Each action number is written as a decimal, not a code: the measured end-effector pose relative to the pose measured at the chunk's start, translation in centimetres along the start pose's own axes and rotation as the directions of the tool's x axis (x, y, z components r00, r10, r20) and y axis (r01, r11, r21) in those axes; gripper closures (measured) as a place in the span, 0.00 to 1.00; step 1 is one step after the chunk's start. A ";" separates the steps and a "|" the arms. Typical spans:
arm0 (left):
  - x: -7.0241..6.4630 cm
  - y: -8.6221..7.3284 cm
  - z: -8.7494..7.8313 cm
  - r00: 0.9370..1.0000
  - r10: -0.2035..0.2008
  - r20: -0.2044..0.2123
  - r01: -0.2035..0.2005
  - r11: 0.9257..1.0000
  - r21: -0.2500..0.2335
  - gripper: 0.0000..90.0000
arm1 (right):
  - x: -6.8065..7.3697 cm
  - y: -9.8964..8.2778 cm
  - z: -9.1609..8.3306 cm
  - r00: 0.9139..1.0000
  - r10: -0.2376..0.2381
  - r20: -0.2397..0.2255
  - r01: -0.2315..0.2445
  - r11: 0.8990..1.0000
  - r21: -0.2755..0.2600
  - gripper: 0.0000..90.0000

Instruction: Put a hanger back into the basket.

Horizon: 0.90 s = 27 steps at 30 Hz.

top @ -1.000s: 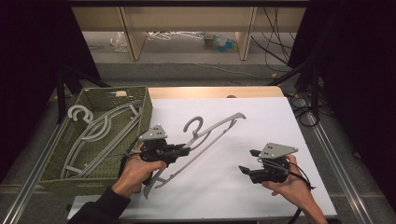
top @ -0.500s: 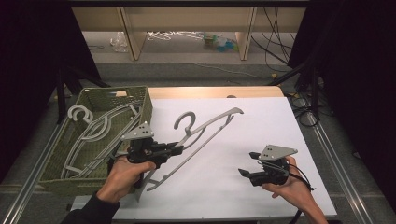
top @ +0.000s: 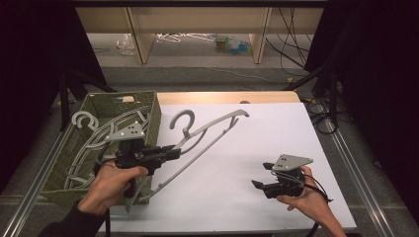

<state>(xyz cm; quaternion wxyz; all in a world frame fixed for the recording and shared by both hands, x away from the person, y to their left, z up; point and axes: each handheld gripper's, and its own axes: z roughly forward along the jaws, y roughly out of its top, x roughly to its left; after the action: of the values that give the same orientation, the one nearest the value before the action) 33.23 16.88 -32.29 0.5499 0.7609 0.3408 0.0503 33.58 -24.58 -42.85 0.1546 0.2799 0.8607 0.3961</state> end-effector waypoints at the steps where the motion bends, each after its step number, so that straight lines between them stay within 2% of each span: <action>1: 0.3 0.2 -0.4 1.000 0.001 -0.013 -0.001 1.000 0.004 0.87 | 0.0 0.0 0.0 1.000 0.000 0.000 0.000 1.000 0.001 0.32; 2: 0.3 0.2 -0.4 1.000 0.001 -0.013 -0.001 1.000 0.004 0.87 | 0.0 0.0 0.0 1.000 0.000 0.000 0.000 1.000 0.001 0.32; 8: 2.2 1.0 -3.4 0.996 0.001 -0.093 -0.002 1.000 -0.005 0.87 | 0.0 -0.1 0.1 1.000 0.002 0.001 -0.002 1.000 0.002 0.32; 9: 2.2 1.0 -3.4 0.996 0.001 -0.093 -0.002 1.000 -0.005 0.87 | 0.0 -0.1 0.1 1.000 0.002 0.001 -0.002 1.000 0.002 0.32; 12: 3.8 1.4 -5.5 0.988 -0.009 -0.153 0.005 1.000 -0.024 0.87 | 0.1 -0.1 0.1 1.000 0.007 -0.004 -0.007 1.000 0.005 0.32; 14: 4.5 1.5 -6.2 0.984 -0.018 -0.176 0.012 0.999 -0.032 0.87 | 0.1 -0.1 0.1 1.000 0.002 -0.001 -0.002 1.000 0.004 0.32; 15: 4.9 1.5 -6.6 0.984 -0.032 -0.175 0.025 0.999 -0.040 0.87 | 0.1 -0.1 0.1 1.000 0.002 -0.002 -0.002 1.000 0.004 0.32; 20: 6.1 1.4 -7.6 0.980 -0.052 -0.194 0.044 0.998 -0.047 0.88 | 0.1 -0.1 0.2 1.000 0.002 -0.006 -0.002 1.000 0.005 0.32; 25: 8.6 1.1 -9.1 0.960 -0.070 -0.270 0.065 0.997 -0.027 0.88 | 0.1 -0.1 0.2 1.000 0.005 -0.012 -0.005 1.000 0.010 0.32; 27: 9.2 1.0 -9.8 0.959 -0.072 -0.274 0.068 0.997 -0.025 0.87 | 0.1 -0.1 0.3 1.000 0.005 -0.014 -0.005 1.000 0.012 0.32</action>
<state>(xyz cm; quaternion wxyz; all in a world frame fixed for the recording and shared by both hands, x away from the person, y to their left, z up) 36.26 29.81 -30.34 0.5045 0.7297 0.4402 0.1386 33.60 -24.41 -43.11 0.1462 0.2801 0.8634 0.3934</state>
